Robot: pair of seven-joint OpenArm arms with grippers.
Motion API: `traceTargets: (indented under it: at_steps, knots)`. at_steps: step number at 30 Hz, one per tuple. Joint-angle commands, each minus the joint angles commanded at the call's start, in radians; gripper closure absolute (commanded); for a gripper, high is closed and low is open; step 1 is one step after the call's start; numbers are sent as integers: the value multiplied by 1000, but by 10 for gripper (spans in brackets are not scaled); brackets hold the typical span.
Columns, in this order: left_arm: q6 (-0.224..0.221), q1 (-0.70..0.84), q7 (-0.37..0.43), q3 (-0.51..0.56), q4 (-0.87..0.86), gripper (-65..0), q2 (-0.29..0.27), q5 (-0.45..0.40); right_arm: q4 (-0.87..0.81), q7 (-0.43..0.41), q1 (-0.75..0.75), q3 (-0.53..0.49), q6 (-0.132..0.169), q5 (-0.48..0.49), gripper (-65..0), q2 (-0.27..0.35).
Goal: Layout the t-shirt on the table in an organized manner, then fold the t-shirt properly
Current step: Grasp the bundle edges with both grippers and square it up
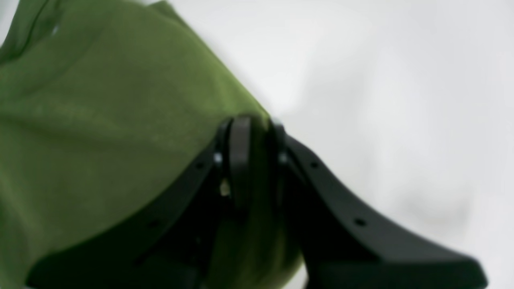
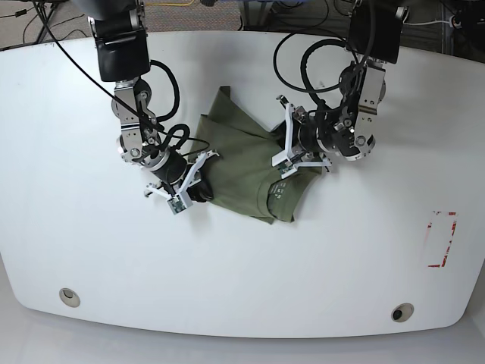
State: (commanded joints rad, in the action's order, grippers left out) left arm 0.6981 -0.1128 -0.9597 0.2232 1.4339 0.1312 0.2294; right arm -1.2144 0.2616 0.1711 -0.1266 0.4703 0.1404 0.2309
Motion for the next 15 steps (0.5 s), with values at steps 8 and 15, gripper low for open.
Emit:
traceTargets:
  at_steps: [8,15]
  knots:
    - [0,-66,38,-2,-117,-126,34,3,-120,5,-124,3,-5,0,-67,5]
    - [0,-152,40,0,-210,-126,52,5,-242,6,-255,2,-9,-6,-67,-46]
